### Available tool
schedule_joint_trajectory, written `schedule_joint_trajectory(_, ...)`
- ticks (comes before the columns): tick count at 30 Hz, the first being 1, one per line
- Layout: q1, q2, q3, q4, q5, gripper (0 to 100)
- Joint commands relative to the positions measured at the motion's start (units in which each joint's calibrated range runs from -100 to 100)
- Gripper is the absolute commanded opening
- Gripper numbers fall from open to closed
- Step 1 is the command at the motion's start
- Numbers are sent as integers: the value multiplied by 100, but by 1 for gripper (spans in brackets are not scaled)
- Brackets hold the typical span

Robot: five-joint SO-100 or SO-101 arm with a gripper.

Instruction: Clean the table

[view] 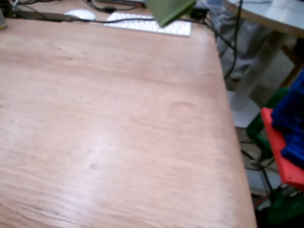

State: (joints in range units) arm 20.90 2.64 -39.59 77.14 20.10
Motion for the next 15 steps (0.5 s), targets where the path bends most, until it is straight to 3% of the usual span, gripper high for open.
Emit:
schedule_joint_trajectory(1, -3021, -855, -124, 1136, -635, 0)
schedule_joint_trajectory(3, -4239, -761, -114, 1539, -1109, 0)
schedule_joint_trajectory(5, -4781, -281, 9, 1481, -1407, 0)
schedule_joint_trajectory(15, -4814, 2421, -29, 1440, -1480, 0)
